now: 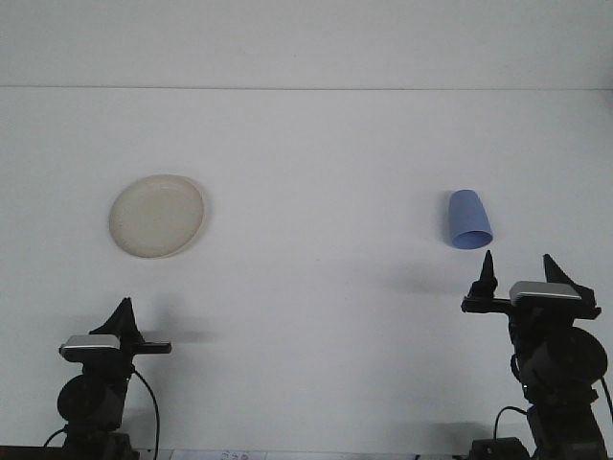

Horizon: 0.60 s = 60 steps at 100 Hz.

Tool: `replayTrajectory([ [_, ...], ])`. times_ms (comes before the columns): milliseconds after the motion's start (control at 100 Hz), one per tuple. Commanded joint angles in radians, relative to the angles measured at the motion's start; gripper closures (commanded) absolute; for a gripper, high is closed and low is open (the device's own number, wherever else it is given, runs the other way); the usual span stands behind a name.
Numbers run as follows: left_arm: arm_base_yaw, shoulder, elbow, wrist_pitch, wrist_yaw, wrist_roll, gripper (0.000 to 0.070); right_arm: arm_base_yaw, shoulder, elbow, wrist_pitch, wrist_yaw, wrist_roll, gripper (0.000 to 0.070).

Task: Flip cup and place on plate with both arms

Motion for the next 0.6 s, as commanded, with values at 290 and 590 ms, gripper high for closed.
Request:
replayTrajectory([
  [290, 0.002, -0.001, -0.019, 0.013, -0.004, 0.008, 0.0685, -0.169, 0.139, -0.153, 0.197, -0.152, -0.048, 0.0112],
  [590, 0.002, -0.001, -0.019, 0.013, -0.004, 0.008, 0.0685, -0.341, 0.456, -0.151, 0.360, -0.365, -0.025, 0.0112],
])
